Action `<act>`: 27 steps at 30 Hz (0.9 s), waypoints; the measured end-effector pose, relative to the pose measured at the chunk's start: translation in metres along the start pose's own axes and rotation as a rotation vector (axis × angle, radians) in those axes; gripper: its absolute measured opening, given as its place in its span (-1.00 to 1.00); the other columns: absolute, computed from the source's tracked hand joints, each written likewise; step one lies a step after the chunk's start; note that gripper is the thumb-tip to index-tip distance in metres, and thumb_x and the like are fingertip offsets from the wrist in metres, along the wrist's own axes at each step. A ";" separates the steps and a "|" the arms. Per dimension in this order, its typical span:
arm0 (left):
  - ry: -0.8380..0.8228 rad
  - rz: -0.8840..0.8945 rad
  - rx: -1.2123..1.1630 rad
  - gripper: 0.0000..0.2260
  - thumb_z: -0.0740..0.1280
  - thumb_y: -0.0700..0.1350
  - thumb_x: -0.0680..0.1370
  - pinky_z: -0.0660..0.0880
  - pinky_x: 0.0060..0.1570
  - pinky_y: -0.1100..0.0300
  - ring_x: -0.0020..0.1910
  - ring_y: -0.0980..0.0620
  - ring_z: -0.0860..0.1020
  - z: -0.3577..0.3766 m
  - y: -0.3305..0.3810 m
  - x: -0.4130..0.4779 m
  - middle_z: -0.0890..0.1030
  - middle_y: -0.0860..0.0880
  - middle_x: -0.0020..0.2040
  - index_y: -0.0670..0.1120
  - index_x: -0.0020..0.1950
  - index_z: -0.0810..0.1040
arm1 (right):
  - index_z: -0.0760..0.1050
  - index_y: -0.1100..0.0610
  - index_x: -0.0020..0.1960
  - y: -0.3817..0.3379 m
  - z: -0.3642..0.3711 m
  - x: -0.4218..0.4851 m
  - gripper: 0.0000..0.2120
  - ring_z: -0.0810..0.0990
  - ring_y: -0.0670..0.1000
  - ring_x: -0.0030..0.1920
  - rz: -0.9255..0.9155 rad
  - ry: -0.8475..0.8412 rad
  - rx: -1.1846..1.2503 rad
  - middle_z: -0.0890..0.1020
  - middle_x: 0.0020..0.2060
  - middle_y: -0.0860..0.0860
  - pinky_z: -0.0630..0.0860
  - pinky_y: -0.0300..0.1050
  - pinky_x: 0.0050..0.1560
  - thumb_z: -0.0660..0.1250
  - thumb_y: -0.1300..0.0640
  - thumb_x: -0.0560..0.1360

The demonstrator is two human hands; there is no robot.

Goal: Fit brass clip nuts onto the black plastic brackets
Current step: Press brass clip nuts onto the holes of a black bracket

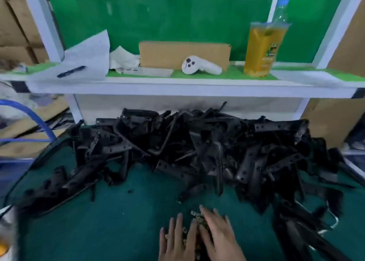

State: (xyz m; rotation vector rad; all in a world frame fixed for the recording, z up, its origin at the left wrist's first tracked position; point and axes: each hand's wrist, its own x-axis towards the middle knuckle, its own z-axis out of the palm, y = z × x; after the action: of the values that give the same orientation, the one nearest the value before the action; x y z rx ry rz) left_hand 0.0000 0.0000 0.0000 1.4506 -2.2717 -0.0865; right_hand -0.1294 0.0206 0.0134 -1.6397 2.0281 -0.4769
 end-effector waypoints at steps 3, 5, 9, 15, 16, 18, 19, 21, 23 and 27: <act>0.014 0.105 0.042 -0.54 0.16 0.23 0.45 0.67 -0.10 -0.03 0.05 -0.04 0.71 0.010 -0.011 -0.018 0.73 0.00 0.06 0.07 0.08 0.74 | 0.15 -0.44 0.46 0.016 0.015 -0.004 -0.60 0.24 -0.25 0.49 -0.059 0.043 0.213 0.29 0.43 -0.42 0.26 -0.29 0.40 0.00 -0.27 0.63; -0.062 0.104 -0.022 -0.55 0.24 0.18 0.48 0.53 0.26 0.12 0.29 0.04 0.59 0.009 -0.010 -0.025 0.61 0.09 0.27 0.08 0.30 0.61 | 0.23 -0.43 0.41 0.024 0.021 -0.006 -0.66 0.33 -0.31 0.37 -0.178 0.062 0.211 0.38 0.33 -0.42 0.30 -0.39 0.27 0.03 -0.22 0.66; -0.071 0.011 -0.009 -0.60 0.18 0.08 0.64 0.11 0.45 0.25 0.45 0.11 0.32 0.015 -0.004 -0.042 0.37 0.16 0.46 0.14 0.50 0.30 | 0.30 -0.19 0.49 0.030 0.031 -0.017 -0.63 0.39 -0.15 0.40 -0.288 0.107 0.164 0.44 0.39 -0.21 0.35 -0.25 0.35 0.12 -0.04 0.69; -0.069 -0.062 0.159 -0.68 0.08 0.02 0.69 0.27 0.33 0.08 0.37 -0.02 0.40 0.010 0.014 -0.048 0.45 0.06 0.36 0.09 0.46 0.29 | 0.22 -0.15 0.54 0.028 0.024 -0.050 -0.58 0.36 -0.09 0.43 -0.321 0.217 0.108 0.38 0.46 -0.16 0.30 -0.25 0.33 0.11 0.02 0.69; -0.076 -0.068 0.187 -0.67 0.06 0.04 0.70 0.29 0.30 0.05 0.36 -0.04 0.41 0.010 0.015 -0.047 0.45 0.05 0.36 0.08 0.47 0.28 | 0.23 -0.12 0.54 0.030 0.022 -0.058 -0.57 0.35 -0.07 0.44 -0.275 0.315 0.028 0.39 0.45 -0.14 0.29 -0.20 0.39 0.12 0.03 0.68; -0.067 -0.054 0.236 -0.65 0.05 0.04 0.71 0.31 0.28 0.02 0.36 -0.07 0.42 0.010 0.018 -0.048 0.46 0.03 0.35 0.07 0.50 0.28 | 0.32 -0.06 0.50 0.041 0.014 -0.075 -0.57 0.37 0.02 0.45 -0.134 0.552 -0.094 0.45 0.42 -0.08 0.29 0.00 0.47 0.21 0.06 0.64; -0.061 -0.046 0.239 -0.65 0.05 0.02 0.71 0.32 0.28 0.02 0.35 -0.07 0.41 0.010 0.020 -0.049 0.46 0.02 0.35 0.07 0.50 0.28 | 0.38 -0.01 0.47 0.048 0.007 -0.082 -0.57 0.39 0.07 0.44 -0.081 0.665 -0.117 0.49 0.40 -0.03 0.30 0.10 0.48 0.28 0.09 0.61; -0.057 -0.033 0.221 -0.67 0.09 -0.02 0.71 0.33 0.28 0.03 0.35 -0.07 0.41 0.011 0.021 -0.048 0.45 0.02 0.34 0.08 0.49 0.27 | 0.46 0.05 0.43 0.067 -0.011 -0.093 -0.55 0.39 0.16 0.45 -0.004 0.805 -0.176 0.50 0.40 0.06 0.25 0.21 0.49 0.36 0.14 0.55; -0.049 -0.028 0.216 -0.67 0.17 -0.09 0.69 0.35 0.26 0.04 0.32 -0.06 0.42 0.013 0.020 -0.049 0.46 0.03 0.31 0.09 0.46 0.28 | 0.40 0.08 0.48 0.085 -0.033 -0.099 -0.52 0.33 0.21 0.49 0.080 0.815 -0.262 0.42 0.45 0.14 0.17 0.26 0.51 0.32 0.14 0.56; -0.002 -0.033 0.186 -0.64 0.18 -0.16 0.68 0.36 0.23 0.08 0.30 -0.01 0.45 0.014 0.022 -0.055 0.49 0.09 0.30 0.11 0.45 0.26 | 0.11 0.04 0.59 0.110 -0.062 -0.103 -0.47 0.20 0.22 0.54 0.319 0.627 -0.290 0.18 0.56 0.18 0.06 0.27 0.54 0.11 -0.02 0.66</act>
State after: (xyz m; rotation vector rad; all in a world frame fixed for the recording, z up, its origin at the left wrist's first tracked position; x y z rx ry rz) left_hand -0.0044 0.0557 -0.0244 1.5803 -2.3088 0.1165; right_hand -0.2370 0.1434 0.0197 -1.3794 2.8793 -0.6622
